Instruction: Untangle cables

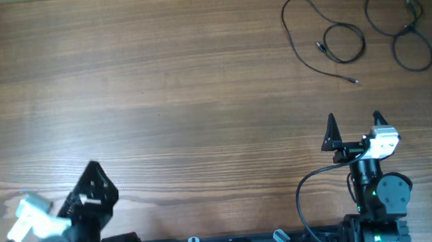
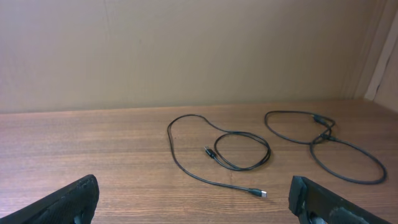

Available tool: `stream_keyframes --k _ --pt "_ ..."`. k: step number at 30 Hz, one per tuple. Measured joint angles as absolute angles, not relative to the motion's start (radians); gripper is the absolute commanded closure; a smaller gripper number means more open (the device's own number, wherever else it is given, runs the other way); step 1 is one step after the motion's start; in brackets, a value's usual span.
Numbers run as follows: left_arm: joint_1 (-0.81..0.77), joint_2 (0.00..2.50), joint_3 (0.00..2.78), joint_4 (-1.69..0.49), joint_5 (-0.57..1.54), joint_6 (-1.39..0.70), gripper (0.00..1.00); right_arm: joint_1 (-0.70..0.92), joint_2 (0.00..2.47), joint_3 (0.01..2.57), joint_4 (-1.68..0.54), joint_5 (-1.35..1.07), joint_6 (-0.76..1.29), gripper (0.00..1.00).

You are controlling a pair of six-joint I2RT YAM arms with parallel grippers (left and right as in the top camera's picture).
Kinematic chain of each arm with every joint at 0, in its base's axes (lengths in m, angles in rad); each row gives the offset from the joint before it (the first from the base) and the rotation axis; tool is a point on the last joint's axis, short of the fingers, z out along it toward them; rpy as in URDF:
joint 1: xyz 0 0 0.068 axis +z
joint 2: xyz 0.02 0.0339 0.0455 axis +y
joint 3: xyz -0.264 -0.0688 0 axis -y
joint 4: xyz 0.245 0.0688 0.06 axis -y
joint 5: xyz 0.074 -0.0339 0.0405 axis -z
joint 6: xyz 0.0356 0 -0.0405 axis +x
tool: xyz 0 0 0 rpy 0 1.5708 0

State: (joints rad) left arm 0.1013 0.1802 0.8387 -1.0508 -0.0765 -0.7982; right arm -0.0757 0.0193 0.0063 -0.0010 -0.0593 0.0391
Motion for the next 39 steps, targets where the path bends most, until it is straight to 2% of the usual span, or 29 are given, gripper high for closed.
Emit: stream_keyframes --k 7,10,16,24,30,39 --pt "0.085 0.059 0.809 -1.047 -0.048 -0.794 0.0 -0.076 0.019 0.006 -0.001 -0.059 0.039 0.0" --pt "0.066 0.017 0.783 -0.98 -0.019 -0.736 0.0 -0.076 0.019 0.006 -0.001 -0.059 0.039 0.0" --pt "0.03 0.01 0.629 -0.683 0.045 -0.553 0.0 -0.076 0.019 0.006 -0.001 -0.059 0.039 0.0" --pt "0.029 0.012 0.319 -0.311 0.081 -0.446 0.0 -0.076 0.019 0.006 -0.001 -0.059 0.039 0.0" --pt "0.042 0.012 0.147 -0.22 0.081 -0.396 0.0 -0.076 0.019 0.006 -0.001 -0.059 0.039 0.0" --pt "0.042 0.012 0.05 -0.14 0.081 -0.313 0.0 -0.076 0.019 0.006 -0.001 -0.059 0.039 0.0"
